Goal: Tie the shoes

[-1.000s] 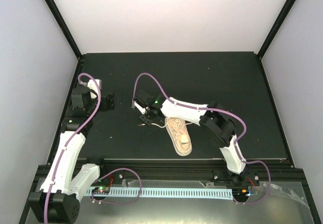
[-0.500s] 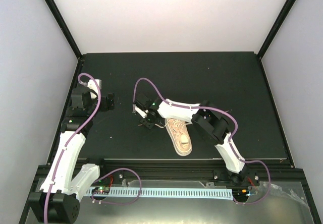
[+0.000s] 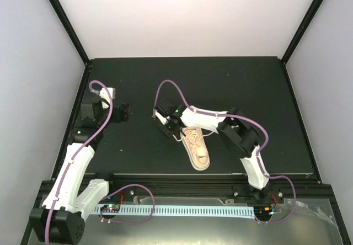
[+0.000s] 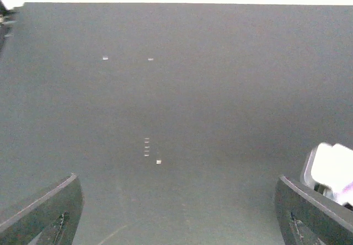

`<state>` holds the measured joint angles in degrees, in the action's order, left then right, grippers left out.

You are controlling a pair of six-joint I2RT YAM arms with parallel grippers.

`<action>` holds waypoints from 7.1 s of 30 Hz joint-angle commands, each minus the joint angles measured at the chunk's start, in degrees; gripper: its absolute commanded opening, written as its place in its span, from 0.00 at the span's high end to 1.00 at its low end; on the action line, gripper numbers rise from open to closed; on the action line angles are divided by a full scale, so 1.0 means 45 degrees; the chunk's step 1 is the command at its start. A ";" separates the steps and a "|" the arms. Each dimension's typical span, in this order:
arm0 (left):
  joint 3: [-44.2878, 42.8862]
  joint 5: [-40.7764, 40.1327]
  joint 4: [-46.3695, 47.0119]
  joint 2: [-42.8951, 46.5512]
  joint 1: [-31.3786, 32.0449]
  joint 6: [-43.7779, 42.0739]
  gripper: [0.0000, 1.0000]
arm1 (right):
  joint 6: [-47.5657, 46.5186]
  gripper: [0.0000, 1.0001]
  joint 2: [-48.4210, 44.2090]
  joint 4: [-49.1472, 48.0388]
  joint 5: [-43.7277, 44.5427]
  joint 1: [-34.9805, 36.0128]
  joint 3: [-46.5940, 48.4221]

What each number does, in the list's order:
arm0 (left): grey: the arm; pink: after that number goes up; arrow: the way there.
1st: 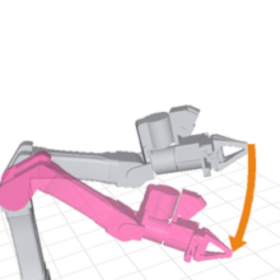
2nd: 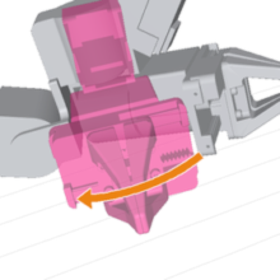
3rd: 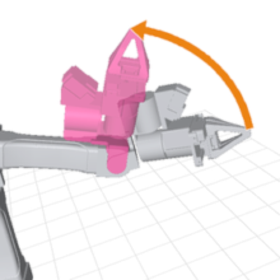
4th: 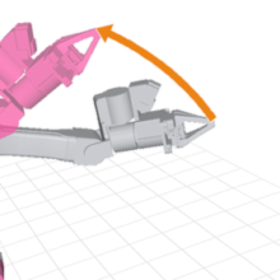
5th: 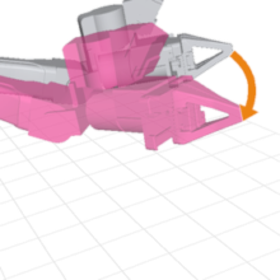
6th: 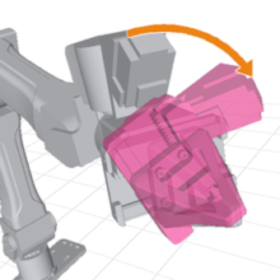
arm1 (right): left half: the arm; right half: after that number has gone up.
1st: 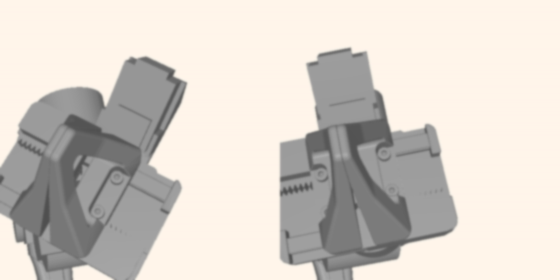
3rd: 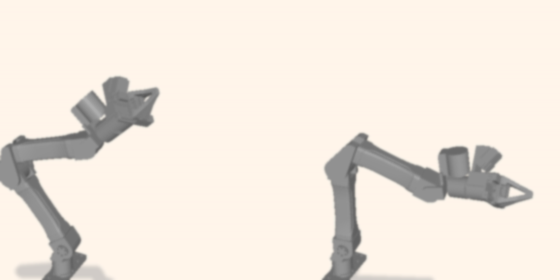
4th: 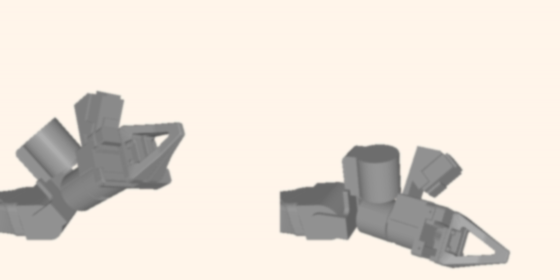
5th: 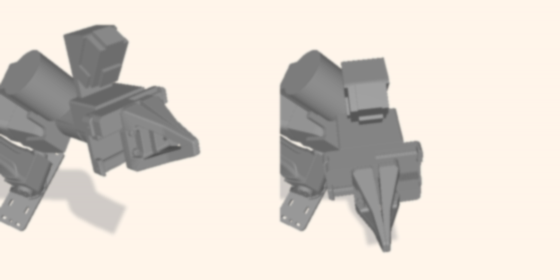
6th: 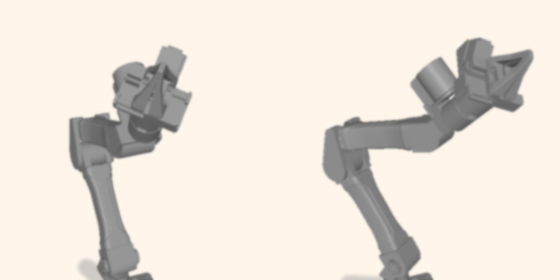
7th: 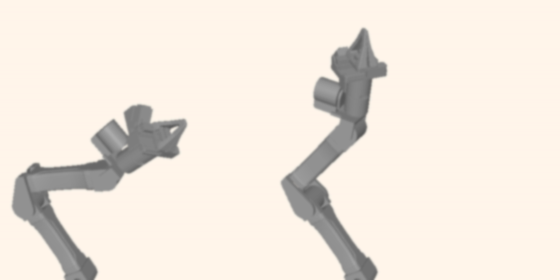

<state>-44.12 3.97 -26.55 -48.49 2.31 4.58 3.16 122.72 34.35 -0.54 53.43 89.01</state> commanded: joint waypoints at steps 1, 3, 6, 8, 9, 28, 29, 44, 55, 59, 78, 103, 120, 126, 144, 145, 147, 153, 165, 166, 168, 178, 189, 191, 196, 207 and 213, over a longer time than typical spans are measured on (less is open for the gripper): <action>-0.0232 0.0605 0.0041 -0.0399 0.1709 0.0293 0.04 | 0.1160 0.98 -0.2834 -0.1414 0.0693 -0.0698 -0.0961; -0.0446 0.0664 -0.0093 -0.0589 0.2953 0.1263 0.06 | 0.1638 0.98 -0.3993 -0.1695 0.1142 -0.1368 -0.1473; -0.0306 0.0944 0.0539 -0.0847 0.4736 0.3323 0.08 | 0.2215 0.98 -0.5631 -0.1869 0.1242 -0.2531 -0.2355; -0.0123 0.0894 0.1314 -0.1153 0.6091 0.4507 0.08 | 0.2486 0.98 -0.6544 -0.1812 0.0960 -0.3397 -0.2958; -0.0060 0.0866 0.1700 -0.1375 0.6768 0.5022 0.08 | 0.2546 0.98 -0.7050 -0.1737 0.0920 -0.3738 -0.3346; 0.0392 0.1797 0.7041 -0.9331 0.9644 1.0122 0.15 | 0.4083 0.98 -1.0390 -0.2515 -0.0104 -0.4705 -0.7252; 0.0483 0.1777 0.7162 -0.9447 0.9654 1.0238 0.15 | 0.4083 0.98 -1.0409 -0.2518 -0.0146 -0.4705 -0.7228; 0.0662 -0.0837 0.7586 -1.0933 0.9292 1.0421 0.58 | 0.4673 0.98 -1.0629 -0.2683 -0.0799 -0.4659 -0.7217; -0.0965 -0.1435 0.7506 -1.1733 0.8342 0.8656 0.64 | 0.5347 0.98 -1.1289 -0.2750 -0.2009 -0.4432 -0.6503; -0.0844 -0.1101 0.8115 -1.1061 0.8090 0.7311 0.56 | 0.5404 0.98 -1.1589 -0.2659 -0.2438 -0.4412 -0.5857; 0.1853 0.4310 1.4275 -0.7803 0.8261 0.1211 0.25 | 0.6509 0.98 -1.2047 -0.2950 -0.3304 -0.4296 -0.5093; 0.1653 0.3079 1.5109 -0.9091 0.8551 0.2955 0.98 | 0.6125 0.98 -1.1013 -0.2888 -0.2019 -0.4297 -0.4661; 0.2301 0.2610 1.1303 -0.7525 0.8398 0.4891 0.98 | 0.5496 0.25 -0.7174 -0.2263 -0.0908 -0.4525 -0.3605; 0.2102 0.2962 1.0991 -0.7576 0.8349 0.5141 0.98 | 0.5842 0.17 -0.9316 -0.1405 -0.0261 -0.5901 -0.6250; 0.1640 0.3350 1.0266 -0.7445 0.8225 0.4817 0.98 | 0.8382 0.16 -0.9976 -0.2809 -0.0641 -0.8387 -1.0956; 0.1640 0.3414 1.0246 -0.7415 0.8219 0.4800 0.98 | 0.8590 0.16 -0.9828 -0.2975 -0.0721 -0.8395 -1.0953; 0.1655 0.3466 1.0212 -0.7356 0.8220 0.4692 0.98 | 0.9087 0.16 -0.9594 -0.3500 -0.0857 -0.8387 -1.1038; 0.1640 0.3434 0.9896 -0.7178 0.8228 0.4388 0.98 | 1.0697 0.16 -0.8779 -0.4894 -0.1597 -0.8396 -1.1246; 0.1786 0.3696 0.9906 -0.6978 0.8228 0.4297 0.98 | 1.1354 0.25 -0.7428 -0.5718 -0.0732 -0.8397 -1.0979; 0.1754 0.3716 0.9845 -0.6978 0.8219 0.4263 0.99 | 1.1342 0.28 -0.7229 -0.5743 -0.0654 -0.8397 -1.0887; 0.1655 0.3772 0.9693 -0.6984 0.8218 0.4158 0.98 | 1.1343 0.32 -0.6880 -0.5825 -0.0526 -0.8397 -1.0714; 0.1611 0.4059 0.9435 -0.6954 0.8219 0.4110 0.98 | 1.0825 0.74 -0.5591 -0.5722 -0.0438 -0.8397 -0.9798; 0.1650 0.3691 0.8668 -0.6983 0.8222 0.4341 0.98 | 0.8555 0.98 -0.6416 -0.5522 -0.0677 -0.8250 -0.9732; 0.1659 0.3332 0.8454 -0.6881 0.8223 0.4539 0.98 | 0.7684 0.98 -0.7005 -0.5095 -0.1105 -0.8021 -0.9632; 0.1544 0.3007 0.8193 -0.6704 0.8204 0.4700 0.98 | 0.6242 0.54 -0.8860 -0.3784 -0.1789 -0.6932 -0.9639; 0.1210 0.2888 0.7669 -0.6641 0.8144 0.4736 0.98 | 0.6373 0.29 -0.9553 -0.3576 -0.3359 -0.4263 -0.9888; 0.1173 0.2868 0.7451 -0.6448 0.8128 0.4667 0.98 | 0.5807 0.36 -0.8325 -0.3405 -0.4107 -0.3326 -0.9370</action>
<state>-36.34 17.91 8.54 -79.42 39.42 25.54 31.35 82.52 17.67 -15.92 35.57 45.28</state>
